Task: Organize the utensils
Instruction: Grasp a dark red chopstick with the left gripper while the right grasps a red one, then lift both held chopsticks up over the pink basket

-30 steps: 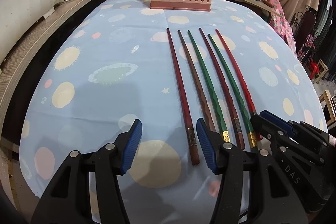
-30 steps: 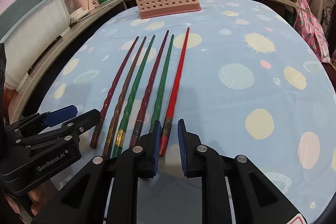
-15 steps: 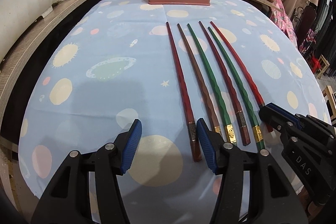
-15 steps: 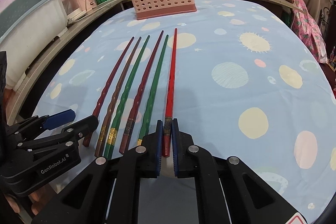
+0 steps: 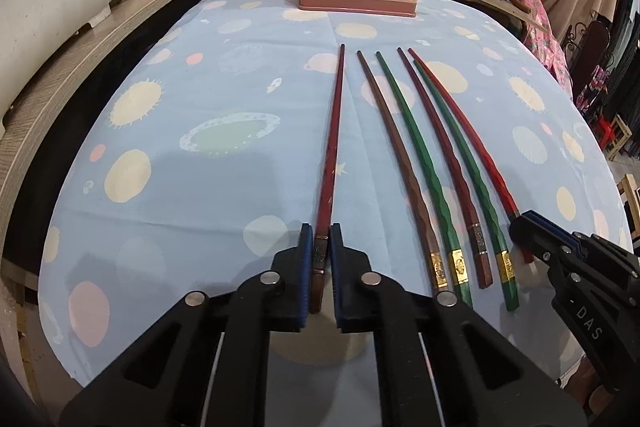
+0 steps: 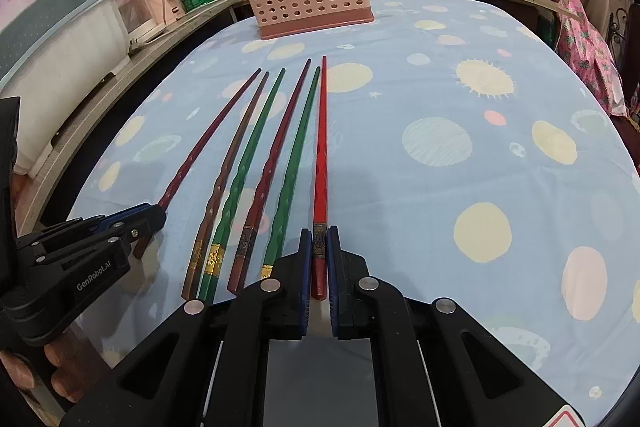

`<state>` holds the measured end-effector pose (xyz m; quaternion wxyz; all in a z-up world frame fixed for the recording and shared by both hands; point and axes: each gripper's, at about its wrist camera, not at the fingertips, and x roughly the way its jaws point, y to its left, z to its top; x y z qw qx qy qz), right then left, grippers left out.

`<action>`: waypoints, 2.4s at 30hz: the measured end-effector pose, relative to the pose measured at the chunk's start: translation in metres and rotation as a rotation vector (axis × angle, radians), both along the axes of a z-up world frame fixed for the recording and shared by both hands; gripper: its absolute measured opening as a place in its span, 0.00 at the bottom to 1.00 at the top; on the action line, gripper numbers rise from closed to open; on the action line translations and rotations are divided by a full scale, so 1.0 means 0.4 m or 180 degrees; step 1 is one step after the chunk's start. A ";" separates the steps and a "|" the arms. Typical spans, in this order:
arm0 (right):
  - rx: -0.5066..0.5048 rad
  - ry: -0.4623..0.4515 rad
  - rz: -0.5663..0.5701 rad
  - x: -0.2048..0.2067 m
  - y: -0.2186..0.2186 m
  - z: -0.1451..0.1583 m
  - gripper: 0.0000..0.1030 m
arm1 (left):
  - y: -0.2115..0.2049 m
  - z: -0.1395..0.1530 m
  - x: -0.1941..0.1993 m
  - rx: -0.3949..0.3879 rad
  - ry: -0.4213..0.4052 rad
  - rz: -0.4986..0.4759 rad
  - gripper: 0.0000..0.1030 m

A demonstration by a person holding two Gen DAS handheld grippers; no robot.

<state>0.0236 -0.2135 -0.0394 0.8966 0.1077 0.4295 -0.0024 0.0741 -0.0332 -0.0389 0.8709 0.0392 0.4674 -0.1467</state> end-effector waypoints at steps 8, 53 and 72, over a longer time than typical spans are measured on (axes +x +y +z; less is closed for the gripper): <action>0.0021 -0.0043 -0.0074 -0.011 -0.020 0.023 0.06 | 0.012 0.032 0.010 -0.0099 0.0005 0.0032 0.07; 0.0482 -0.1907 -0.0473 0.400 -0.215 0.648 0.06 | -0.070 0.699 0.455 -0.0900 -0.1444 0.0310 0.07; 0.0413 -0.1980 -0.0730 0.681 -0.257 0.664 0.06 | -0.115 0.688 0.692 -0.0877 -0.1523 0.0495 0.07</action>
